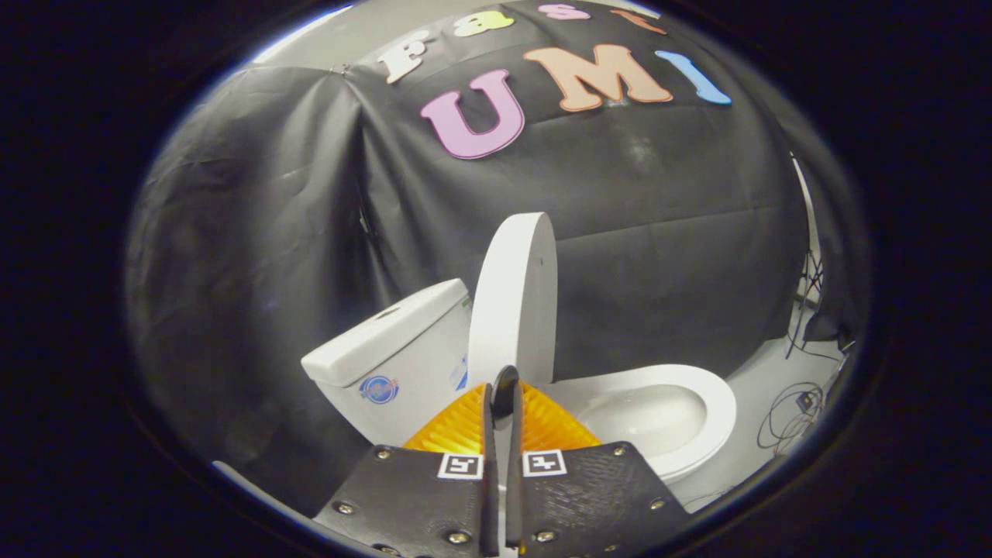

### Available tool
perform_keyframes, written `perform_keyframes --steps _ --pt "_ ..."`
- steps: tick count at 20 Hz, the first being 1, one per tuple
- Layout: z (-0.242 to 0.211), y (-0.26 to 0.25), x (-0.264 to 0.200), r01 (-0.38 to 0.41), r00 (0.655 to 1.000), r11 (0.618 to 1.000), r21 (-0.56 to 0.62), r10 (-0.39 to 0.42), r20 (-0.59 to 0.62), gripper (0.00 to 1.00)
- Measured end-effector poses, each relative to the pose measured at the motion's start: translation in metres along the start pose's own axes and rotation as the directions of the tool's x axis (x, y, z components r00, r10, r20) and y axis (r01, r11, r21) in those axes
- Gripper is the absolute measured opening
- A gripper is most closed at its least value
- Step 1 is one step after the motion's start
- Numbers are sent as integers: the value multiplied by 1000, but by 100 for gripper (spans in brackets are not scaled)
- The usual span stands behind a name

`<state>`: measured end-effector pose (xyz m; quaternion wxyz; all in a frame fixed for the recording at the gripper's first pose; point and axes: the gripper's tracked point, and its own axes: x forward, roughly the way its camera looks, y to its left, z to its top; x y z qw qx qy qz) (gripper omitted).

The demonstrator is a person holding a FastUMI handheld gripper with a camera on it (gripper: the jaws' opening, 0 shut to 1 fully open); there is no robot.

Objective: Open the toilet lid.

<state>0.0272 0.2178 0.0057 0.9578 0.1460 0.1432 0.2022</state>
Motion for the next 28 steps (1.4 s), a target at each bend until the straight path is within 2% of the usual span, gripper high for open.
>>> perform_keyframes --steps 11,28 --pt "3 67 26 -86 995 992 -96 81 -51 5" --pt "-8 122 45 -179 981 970 -165 164 -105 6"
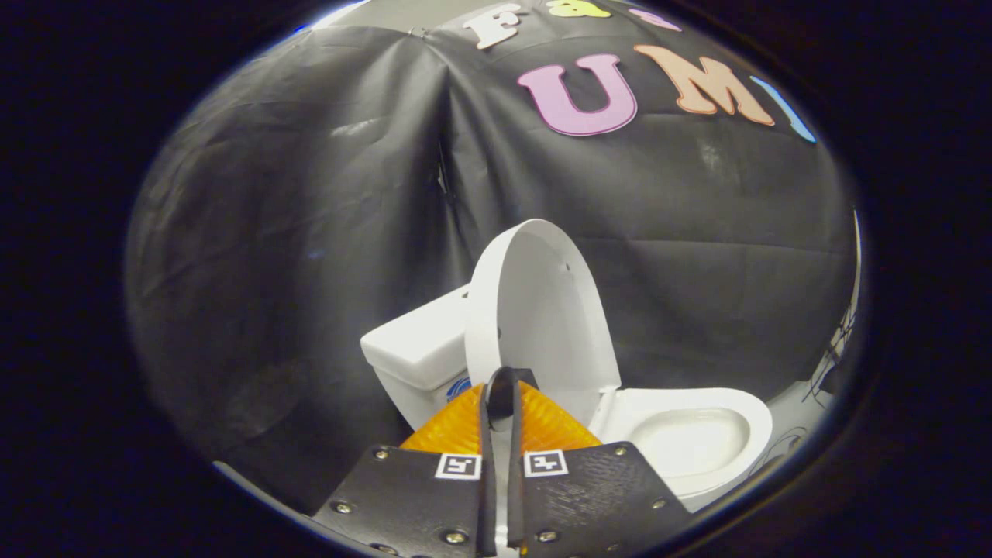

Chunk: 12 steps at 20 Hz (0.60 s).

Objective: Open the toilet lid.

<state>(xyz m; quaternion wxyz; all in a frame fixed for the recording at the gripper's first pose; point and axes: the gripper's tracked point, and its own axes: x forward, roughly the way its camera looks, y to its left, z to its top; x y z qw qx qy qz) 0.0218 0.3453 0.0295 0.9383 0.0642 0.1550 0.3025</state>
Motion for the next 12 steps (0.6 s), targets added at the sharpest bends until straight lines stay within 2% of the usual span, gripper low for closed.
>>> perform_keyframes --steps 9,10,12 --pt "-5 5 -4 11 1000 992 -124 -13 -11 12" --pt "-2 9 -6 -11 1000 993 -118 11 -7 16" --pt "6 3 -13 -2 1000 996 -88 4 20 21"
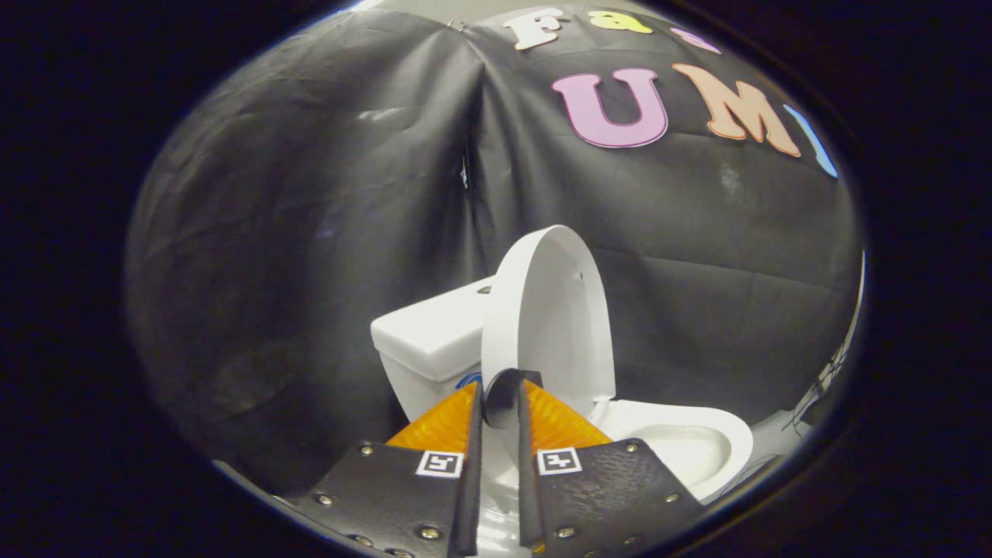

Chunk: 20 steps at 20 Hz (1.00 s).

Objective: Open the toilet lid.

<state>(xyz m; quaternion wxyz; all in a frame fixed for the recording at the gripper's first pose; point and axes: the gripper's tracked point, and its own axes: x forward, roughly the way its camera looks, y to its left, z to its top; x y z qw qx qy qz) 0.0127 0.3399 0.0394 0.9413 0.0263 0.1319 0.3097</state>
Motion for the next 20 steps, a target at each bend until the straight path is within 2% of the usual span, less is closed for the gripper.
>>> perform_keyframes --steps 1,6,10,13,17,20 --pt "3 -3 -2 4 1000 1000 16 -5 6 21" --pt "10 -29 -25 57 998 998 8 -57 18 56" --pt "22 -64 -49 148 986 988 43 -151 75 82" --pt "23 -88 -69 212 971 977 21 -213 109 99" --pt "21 -115 -89 262 956 965 26 -263 127 99" --pt "11 -143 -104 283 949 956 75 -290 125 99"
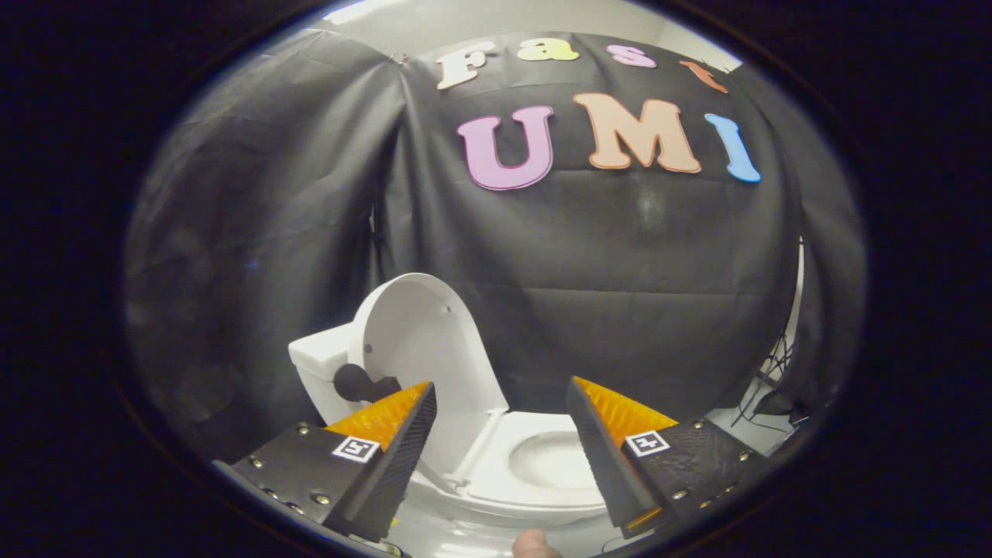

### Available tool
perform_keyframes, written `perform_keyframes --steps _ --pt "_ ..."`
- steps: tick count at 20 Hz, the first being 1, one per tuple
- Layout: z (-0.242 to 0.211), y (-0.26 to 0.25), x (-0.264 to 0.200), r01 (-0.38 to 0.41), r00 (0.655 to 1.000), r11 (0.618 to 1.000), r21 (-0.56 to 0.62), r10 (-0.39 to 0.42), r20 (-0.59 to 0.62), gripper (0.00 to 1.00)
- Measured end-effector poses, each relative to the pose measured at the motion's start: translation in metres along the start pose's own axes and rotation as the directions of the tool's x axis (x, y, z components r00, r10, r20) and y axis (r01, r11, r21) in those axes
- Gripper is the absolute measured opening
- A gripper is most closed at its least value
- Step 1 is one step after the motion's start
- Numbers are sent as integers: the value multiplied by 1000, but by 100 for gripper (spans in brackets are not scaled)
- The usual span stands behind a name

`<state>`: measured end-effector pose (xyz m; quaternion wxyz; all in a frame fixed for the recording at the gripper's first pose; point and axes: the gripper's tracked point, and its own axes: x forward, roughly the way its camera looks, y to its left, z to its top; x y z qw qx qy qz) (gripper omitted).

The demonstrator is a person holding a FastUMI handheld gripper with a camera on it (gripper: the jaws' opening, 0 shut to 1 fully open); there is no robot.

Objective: Open the toilet lid.

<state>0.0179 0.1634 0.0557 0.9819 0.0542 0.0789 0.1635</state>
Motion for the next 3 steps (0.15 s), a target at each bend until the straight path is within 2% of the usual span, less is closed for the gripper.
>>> perform_keyframes --steps 3 --pt "-7 -36 -8 37 999 997 61 -36 -9 99"
